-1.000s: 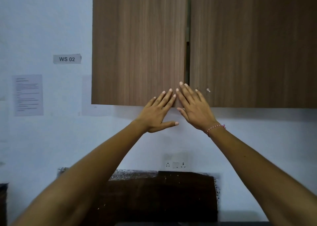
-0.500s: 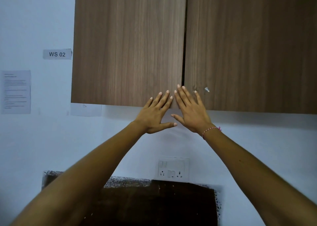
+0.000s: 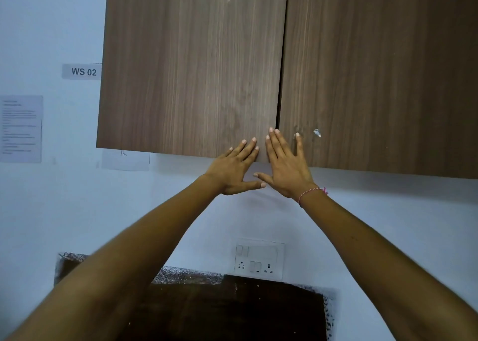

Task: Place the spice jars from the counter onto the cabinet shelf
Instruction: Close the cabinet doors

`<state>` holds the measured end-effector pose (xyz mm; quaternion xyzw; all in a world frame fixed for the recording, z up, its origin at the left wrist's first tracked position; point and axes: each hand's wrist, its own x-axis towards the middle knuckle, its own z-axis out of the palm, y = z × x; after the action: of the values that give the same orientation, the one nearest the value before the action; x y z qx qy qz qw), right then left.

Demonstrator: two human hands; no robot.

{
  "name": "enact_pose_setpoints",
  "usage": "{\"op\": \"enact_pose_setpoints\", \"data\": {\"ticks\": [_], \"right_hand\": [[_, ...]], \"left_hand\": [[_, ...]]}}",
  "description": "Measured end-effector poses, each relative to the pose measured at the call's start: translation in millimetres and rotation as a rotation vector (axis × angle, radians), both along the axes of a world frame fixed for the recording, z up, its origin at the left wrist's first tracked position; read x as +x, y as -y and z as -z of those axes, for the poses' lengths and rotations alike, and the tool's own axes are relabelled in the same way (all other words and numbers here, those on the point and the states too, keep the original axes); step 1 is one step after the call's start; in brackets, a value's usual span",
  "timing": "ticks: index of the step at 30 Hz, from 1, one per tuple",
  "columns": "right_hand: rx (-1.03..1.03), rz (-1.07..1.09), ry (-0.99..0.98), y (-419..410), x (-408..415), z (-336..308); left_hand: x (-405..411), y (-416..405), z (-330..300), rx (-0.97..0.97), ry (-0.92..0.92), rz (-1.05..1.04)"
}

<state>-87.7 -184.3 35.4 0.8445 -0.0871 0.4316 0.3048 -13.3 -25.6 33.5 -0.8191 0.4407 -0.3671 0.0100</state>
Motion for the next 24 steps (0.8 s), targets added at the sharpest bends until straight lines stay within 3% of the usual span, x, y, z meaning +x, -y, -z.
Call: {"op": "enact_pose_setpoints", "data": {"ticks": [12,20,24], "right_hand": [[0.058,-0.086,-0.165,15,11,-8],[0.084,-0.091,-0.198,15,7,-7],[0.134,-0.122,-0.125,17,-18,16]], "left_hand": [[6,8,-9,0.072,-0.076,-0.052],[5,12,3,0.070,-0.008,-0.113],[-7,2,29,0.016,0.035,-0.118]]}}
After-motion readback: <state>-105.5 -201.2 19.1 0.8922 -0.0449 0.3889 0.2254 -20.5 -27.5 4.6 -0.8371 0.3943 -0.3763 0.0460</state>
